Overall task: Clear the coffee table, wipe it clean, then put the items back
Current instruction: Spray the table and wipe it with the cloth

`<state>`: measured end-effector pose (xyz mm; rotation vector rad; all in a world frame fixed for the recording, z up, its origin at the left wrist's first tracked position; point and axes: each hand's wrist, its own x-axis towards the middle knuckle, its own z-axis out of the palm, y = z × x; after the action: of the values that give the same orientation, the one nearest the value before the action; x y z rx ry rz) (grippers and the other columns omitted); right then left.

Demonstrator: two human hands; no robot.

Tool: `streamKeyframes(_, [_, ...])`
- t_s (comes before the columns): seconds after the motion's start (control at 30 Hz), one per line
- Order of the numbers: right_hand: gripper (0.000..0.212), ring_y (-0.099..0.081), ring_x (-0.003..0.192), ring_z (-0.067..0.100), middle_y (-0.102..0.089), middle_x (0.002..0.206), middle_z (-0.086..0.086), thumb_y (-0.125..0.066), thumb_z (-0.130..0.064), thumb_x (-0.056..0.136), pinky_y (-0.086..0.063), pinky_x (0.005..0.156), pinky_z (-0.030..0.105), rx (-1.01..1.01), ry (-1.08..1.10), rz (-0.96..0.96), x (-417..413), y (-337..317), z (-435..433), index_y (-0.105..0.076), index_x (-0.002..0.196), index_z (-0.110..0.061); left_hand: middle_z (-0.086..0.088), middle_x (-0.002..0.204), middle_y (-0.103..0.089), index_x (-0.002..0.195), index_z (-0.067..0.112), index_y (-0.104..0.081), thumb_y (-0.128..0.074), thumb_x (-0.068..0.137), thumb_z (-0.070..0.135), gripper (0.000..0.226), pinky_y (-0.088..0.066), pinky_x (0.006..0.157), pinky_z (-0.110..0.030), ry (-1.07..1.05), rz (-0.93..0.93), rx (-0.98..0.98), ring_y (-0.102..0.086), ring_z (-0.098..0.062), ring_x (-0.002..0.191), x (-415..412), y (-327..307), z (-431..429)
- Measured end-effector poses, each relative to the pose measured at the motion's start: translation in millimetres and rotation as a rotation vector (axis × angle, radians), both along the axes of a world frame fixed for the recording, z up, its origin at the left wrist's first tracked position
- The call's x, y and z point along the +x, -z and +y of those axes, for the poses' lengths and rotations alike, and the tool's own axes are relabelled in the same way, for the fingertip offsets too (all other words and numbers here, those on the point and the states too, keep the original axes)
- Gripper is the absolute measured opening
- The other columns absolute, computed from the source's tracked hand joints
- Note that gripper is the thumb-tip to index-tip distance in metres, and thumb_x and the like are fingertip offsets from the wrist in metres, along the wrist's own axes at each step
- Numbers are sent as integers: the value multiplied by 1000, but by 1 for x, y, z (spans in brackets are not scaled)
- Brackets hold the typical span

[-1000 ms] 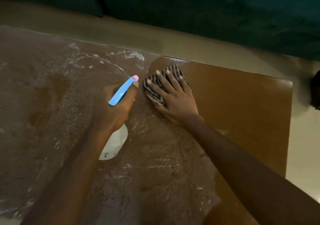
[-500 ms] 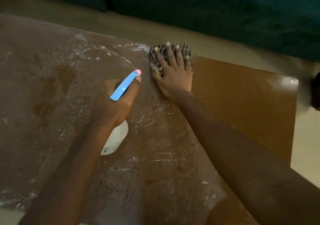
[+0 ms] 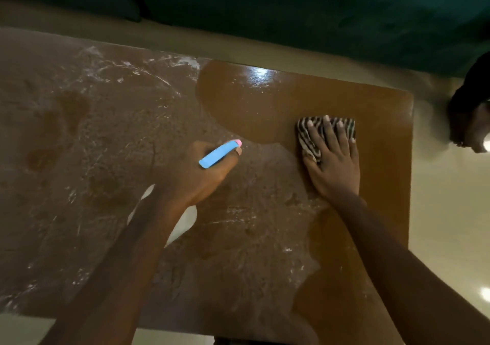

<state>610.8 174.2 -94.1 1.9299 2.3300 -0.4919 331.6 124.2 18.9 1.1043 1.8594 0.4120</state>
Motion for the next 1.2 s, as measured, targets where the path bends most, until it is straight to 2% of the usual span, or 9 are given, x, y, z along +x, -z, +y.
streamKeyframes(0.17, [64,10,153,16,6,166,-12,-19,-63,97,2,124,44,-46,164,-23,55,-2,-50,-1,156,-46,-16,78,-68,78,11,-65,-58,88,56,47,-50,63,-36,109,61,-49,-64,-31,68,39,-5,-19])
streamKeyframes(0.27, [65,11,153,16,6,167,-9,-19,-63,97,3,124,45,-54,343,-10,55,-3,-47,-1,157,-44,-13,76,-66,69,21,-52,-57,87,59,42,-51,65,-36,112,95,-65,-61,-27,67,46,-3,-27])
streamKeyframes(0.33, [64,12,153,17,8,167,-7,-24,-60,100,3,123,47,-50,441,-16,42,-4,-39,0,157,-44,-17,75,-66,73,13,-59,-59,86,57,46,-51,62,-38,73,89,-45,-57,-24,61,45,-1,-32])
streamKeyframes(0.43, [64,14,153,20,11,167,-4,-24,-59,101,4,122,49,-56,501,-19,12,-5,-23,2,157,-41,-22,71,-65,76,3,-65,-61,86,55,54,-50,55,-39,-18,24,42,-57,-38,58,39,-1,-38])
streamKeyframes(0.63, [65,14,153,22,12,167,-4,-21,-65,99,12,120,48,-58,65,65,-88,-2,-7,0,157,-44,-18,75,-67,79,6,-67,-58,89,53,49,-55,61,-49,-162,41,142,-64,-36,70,23,-2,-49])
streamKeyframes(0.73, [63,4,154,22,1,168,-5,-25,-62,99,0,123,50,2,-234,65,-104,2,-54,-10,157,-43,-21,77,-66,81,3,-66,-56,91,52,50,-54,60,-53,-212,45,183,-63,-39,72,17,0,-54])
streamKeyframes(0.87, [67,-7,154,24,-10,167,-4,-29,-65,96,-10,122,50,17,-480,22,-47,8,-108,-14,157,-41,-20,77,-66,76,11,-65,-55,91,49,42,-53,55,-38,-226,-27,163,-61,-32,68,16,-2,-53])
streamKeyframes(1.03, [68,3,154,22,2,167,-5,-12,-69,95,-1,123,48,-12,-165,-96,38,4,-86,0,157,-44,-18,76,-66,73,20,-64,-56,92,43,31,-48,51,-29,-209,-62,188,-59,-28,66,19,1,-49])
streamKeyframes(1.2, [69,10,153,23,6,168,-3,-23,-62,96,-1,123,52,-2,311,-48,-5,1,-24,-1,158,-41,-22,80,-66,78,11,-64,-56,90,46,38,-51,53,-32,-187,-55,225,-58,-29,68,22,5,-48])
